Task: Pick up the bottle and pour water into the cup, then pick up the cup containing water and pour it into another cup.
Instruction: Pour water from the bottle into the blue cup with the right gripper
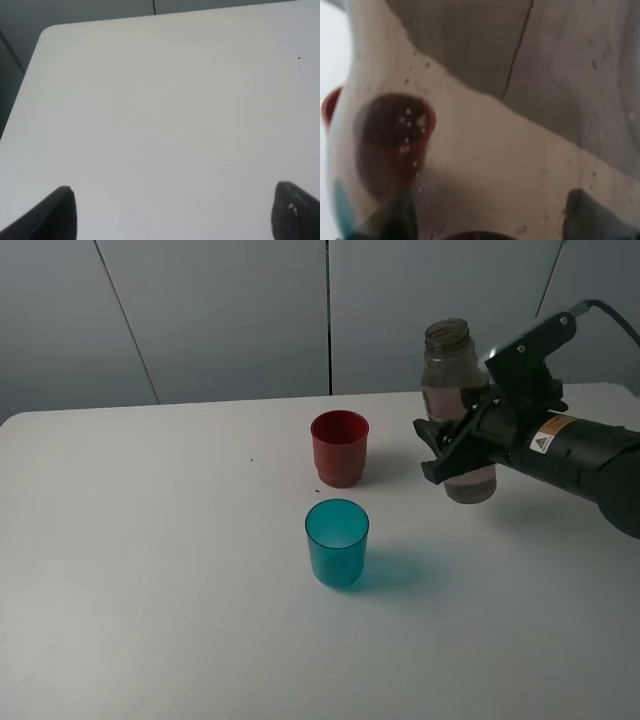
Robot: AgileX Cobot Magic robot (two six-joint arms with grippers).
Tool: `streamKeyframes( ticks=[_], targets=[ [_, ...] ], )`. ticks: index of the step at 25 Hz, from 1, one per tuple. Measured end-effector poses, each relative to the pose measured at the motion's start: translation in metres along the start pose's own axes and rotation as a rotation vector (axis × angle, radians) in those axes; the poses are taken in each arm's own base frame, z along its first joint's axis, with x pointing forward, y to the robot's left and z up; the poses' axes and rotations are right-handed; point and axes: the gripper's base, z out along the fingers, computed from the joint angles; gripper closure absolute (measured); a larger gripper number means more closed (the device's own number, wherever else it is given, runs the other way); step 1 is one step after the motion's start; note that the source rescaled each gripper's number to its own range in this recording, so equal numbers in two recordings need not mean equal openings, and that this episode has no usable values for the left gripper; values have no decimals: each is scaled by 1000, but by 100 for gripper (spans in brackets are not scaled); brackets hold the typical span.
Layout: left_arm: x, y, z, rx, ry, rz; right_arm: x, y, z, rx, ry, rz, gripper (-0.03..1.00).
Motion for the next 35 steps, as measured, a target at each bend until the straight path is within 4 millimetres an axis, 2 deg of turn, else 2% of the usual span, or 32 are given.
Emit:
streamKeyframes(
  ticks=[5,10,19,35],
  targets=[
    [0,0,0,0,0,0,-20,-4,-26,-9,14,-165,96],
    [0,0,0,0,0,0,-31,8,-40,-57,6,-406,96],
    [0,0,0,0,0,0,-26,33,-38,-152,56,-625,96],
    [0,0,0,0,0,0,3,53,-15,-288,166,-884,96]
  ],
)
